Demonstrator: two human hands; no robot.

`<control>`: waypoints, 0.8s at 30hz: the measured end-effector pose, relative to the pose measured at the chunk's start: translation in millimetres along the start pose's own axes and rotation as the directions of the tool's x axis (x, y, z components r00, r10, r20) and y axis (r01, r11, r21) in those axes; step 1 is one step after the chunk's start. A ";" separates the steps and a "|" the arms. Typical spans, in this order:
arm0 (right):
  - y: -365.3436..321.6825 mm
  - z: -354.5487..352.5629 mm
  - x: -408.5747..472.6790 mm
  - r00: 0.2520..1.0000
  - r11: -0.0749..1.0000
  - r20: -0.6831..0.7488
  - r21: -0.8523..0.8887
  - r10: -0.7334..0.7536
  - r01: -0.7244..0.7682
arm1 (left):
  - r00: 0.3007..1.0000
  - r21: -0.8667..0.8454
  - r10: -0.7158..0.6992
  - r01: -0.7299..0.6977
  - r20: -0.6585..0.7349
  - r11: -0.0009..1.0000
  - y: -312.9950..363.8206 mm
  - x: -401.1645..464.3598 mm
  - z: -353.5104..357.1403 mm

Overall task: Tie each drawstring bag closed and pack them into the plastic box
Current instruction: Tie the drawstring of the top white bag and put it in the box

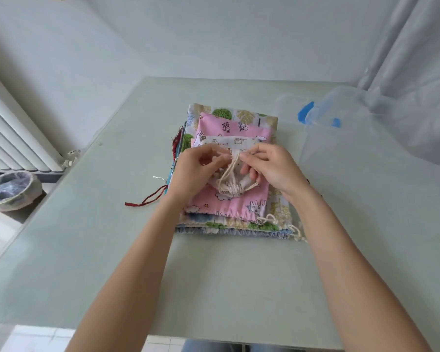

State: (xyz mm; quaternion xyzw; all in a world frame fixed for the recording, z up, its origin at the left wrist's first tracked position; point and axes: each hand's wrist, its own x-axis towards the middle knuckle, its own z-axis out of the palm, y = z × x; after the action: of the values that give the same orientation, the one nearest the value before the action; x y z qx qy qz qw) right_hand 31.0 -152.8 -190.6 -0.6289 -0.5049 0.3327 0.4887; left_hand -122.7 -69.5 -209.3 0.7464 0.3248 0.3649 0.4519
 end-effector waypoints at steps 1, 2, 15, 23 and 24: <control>1.0 -1.5 -1.9 1.000 1.000 0.003 0.023 0.013 -0.013 | 0.999 0.011 0.029 -0.029 -0.015 1.000 0.5 -1.8 1.9; 2.3 -3.0 -4.1 1.000 0.998 0.015 0.066 0.024 -0.025 | 0.998 0.022 0.061 -0.060 -0.027 0.998 0.9 -3.6 4.1; -0.8 -0.9 -10.7 1.000 0.896 0.010 0.444 0.022 -0.024 | 0.984 -0.110 0.172 -0.167 0.037 0.980 12.1 -18.3 6.9; 8.7 1.4 -10.9 0.961 0.963 -0.063 -0.037 -0.268 0.267 | 0.994 -0.187 -0.008 0.028 0.108 0.982 5.2 -21.9 5.4; 10.0 3.2 -10.0 0.932 0.938 -0.135 -0.138 -0.337 0.319 | 0.991 -0.285 -0.047 0.082 0.127 0.955 6.1 -21.8 3.2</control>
State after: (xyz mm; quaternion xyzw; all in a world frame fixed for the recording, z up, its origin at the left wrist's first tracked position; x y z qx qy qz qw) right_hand 28.5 -161.6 -201.8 -0.5867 -0.5811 0.1667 0.5387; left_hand -130.5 -91.0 -210.2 0.6814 0.2646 0.3488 0.5865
